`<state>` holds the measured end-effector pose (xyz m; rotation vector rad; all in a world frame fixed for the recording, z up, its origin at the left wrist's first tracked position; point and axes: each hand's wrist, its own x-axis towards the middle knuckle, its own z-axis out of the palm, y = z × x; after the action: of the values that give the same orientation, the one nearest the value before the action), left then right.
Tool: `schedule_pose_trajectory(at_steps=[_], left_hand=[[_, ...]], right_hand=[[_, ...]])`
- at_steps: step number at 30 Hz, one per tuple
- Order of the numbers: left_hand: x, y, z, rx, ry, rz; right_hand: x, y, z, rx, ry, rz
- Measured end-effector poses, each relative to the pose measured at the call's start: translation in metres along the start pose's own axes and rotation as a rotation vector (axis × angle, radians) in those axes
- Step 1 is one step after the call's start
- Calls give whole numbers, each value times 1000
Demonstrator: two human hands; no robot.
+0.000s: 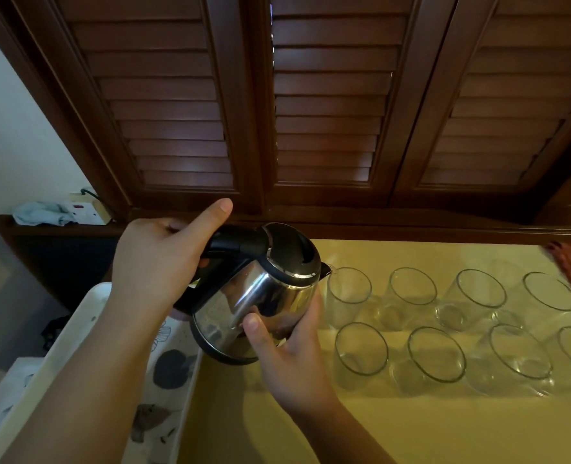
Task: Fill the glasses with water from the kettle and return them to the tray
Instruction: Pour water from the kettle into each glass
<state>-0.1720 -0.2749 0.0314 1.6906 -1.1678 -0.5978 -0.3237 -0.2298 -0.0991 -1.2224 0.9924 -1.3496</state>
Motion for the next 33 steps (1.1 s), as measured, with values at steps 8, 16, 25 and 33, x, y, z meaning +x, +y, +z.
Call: schedule_pose_trajectory(at_steps=[8,16,25,33], left_hand=[[-7,11,1,119,-17,27],[-7,14,2,126,0,24],[-9,16,3,133,1,54],[-10,19,2,141,6,52]], right_hand=[[-4,2,-1,45,-13,20],[-3,-2,-2,53,-4,37],[-5,-4,-4,92,-8,48],[-4,-5,-5,97,-18,47]])
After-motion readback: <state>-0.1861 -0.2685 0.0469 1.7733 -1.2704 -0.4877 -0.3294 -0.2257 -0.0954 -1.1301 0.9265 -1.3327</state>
